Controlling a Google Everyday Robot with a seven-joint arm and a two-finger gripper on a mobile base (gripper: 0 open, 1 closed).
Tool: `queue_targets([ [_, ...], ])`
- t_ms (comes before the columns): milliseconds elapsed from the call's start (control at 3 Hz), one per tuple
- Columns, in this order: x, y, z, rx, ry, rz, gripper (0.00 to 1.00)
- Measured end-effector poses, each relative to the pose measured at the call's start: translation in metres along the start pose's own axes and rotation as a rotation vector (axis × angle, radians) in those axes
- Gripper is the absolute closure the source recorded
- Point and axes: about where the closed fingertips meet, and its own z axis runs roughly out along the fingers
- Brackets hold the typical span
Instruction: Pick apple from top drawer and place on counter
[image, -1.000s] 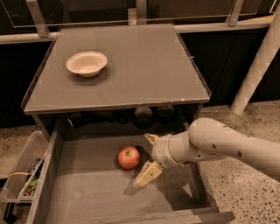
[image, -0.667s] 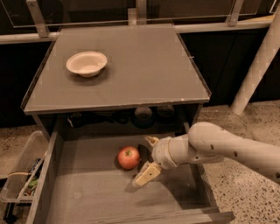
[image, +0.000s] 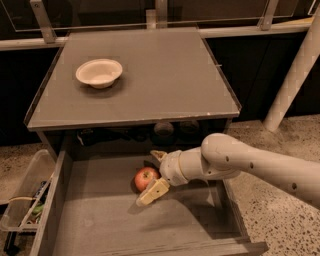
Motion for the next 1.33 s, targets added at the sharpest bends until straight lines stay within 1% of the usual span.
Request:
queue_targets([
  [333,0.011,-0.0033,-0.0016,-0.003,0.018,0.011,0.0],
  [667,0.0112,-0.0033,-0.0016,-0.003,0.018,0.012,0.0],
  [1000,0.0112,-0.0033,-0.0016,-0.003,0.018,0.012,0.18],
  [1333,0.0112,-0.0033,-0.0016,-0.003,0.018,0.012,0.41],
])
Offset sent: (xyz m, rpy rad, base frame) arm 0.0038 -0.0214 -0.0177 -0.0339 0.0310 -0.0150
